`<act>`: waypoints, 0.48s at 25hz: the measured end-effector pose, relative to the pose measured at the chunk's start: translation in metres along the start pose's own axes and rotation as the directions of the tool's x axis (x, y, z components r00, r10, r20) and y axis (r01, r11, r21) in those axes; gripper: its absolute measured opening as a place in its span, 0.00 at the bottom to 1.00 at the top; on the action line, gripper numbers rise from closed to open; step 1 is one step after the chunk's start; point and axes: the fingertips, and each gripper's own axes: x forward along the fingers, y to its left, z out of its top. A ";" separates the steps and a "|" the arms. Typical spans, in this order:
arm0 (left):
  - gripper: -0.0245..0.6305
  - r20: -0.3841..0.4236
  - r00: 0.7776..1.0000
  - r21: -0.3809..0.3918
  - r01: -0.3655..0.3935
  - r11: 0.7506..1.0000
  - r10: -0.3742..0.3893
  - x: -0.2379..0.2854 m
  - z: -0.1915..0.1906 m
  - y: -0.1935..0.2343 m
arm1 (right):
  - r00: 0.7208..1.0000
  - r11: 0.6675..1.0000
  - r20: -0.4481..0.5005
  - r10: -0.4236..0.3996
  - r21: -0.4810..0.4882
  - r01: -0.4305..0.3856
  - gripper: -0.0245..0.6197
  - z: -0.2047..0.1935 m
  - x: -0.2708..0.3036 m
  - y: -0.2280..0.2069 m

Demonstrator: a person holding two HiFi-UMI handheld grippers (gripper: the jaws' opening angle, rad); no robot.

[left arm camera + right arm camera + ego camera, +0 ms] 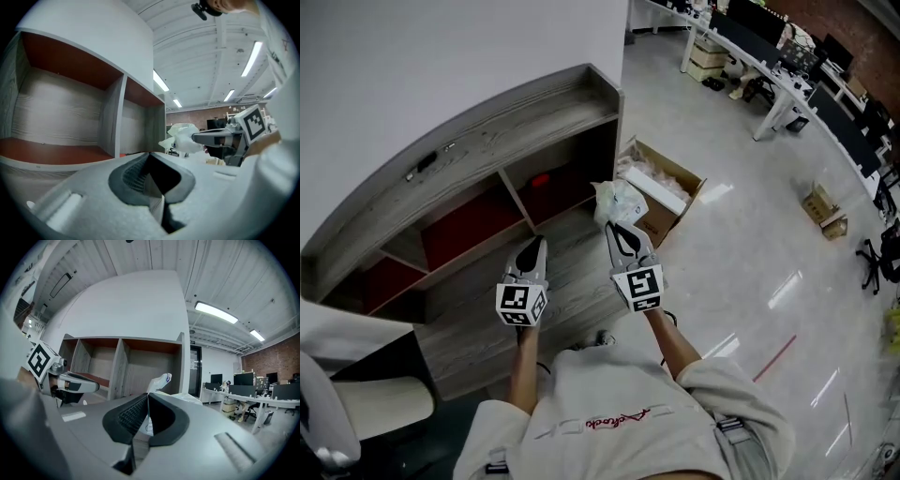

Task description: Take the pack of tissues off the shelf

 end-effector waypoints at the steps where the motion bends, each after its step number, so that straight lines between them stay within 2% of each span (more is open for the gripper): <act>1: 0.04 0.002 1.000 0.001 0.000 1.000 0.000 0.001 0.001 -0.002 | 1.000 1.000 -0.003 -0.001 0.001 0.001 0.05 -0.002 -0.003 -0.002; 12: 0.04 -0.001 1.000 0.004 -0.015 1.000 0.015 -0.005 0.000 -0.004 | 1.000 0.999 -0.015 -0.027 0.029 0.028 0.05 -0.011 -0.017 -0.008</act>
